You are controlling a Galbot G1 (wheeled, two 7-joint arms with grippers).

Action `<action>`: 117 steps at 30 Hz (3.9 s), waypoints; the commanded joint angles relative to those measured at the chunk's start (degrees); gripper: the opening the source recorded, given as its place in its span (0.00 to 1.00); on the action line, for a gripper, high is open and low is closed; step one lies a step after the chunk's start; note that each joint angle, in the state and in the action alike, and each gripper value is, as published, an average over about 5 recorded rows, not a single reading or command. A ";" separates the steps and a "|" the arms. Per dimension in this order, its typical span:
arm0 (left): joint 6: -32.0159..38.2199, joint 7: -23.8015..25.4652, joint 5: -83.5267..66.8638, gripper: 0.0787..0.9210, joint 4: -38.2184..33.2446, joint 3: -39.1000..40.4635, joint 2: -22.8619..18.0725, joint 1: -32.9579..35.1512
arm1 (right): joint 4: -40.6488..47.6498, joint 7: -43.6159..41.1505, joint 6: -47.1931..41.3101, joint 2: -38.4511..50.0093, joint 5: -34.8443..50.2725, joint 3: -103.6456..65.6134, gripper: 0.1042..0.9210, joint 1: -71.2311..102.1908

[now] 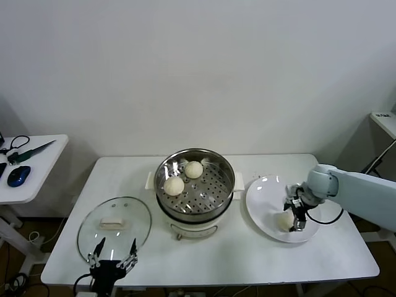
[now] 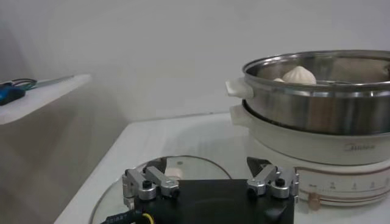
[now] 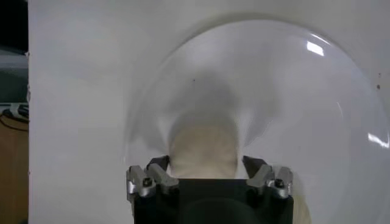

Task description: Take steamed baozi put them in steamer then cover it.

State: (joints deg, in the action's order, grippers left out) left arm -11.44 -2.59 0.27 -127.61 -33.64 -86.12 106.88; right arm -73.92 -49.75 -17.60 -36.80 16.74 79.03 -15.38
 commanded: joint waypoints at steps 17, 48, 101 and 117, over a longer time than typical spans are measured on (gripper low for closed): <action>0.47 -0.60 1.49 0.88 0.02 0.47 -0.22 0.00 | -9.00 -8.47 11.17 -9.24 8.66 21.20 0.73 -41.12; 0.85 -0.98 2.05 0.88 0.02 0.13 -0.63 0.12 | -9.61 -1.13 41.51 -38.49 -20.45 10.70 0.73 -23.27; 0.56 -0.49 0.62 0.88 0.03 -0.30 -0.76 -0.27 | 9.37 -8.40 12.81 3.39 -4.68 3.49 0.88 -10.54; 0.14 -0.17 0.67 0.88 0.03 -0.47 -0.89 0.27 | 20.90 -7.14 12.57 -3.13 -10.78 -14.39 0.88 7.42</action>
State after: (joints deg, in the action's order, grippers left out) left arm -11.26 -2.79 0.93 -127.61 -34.10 -87.02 107.11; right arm -59.23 -57.62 -2.83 -39.16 9.39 75.21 -19.52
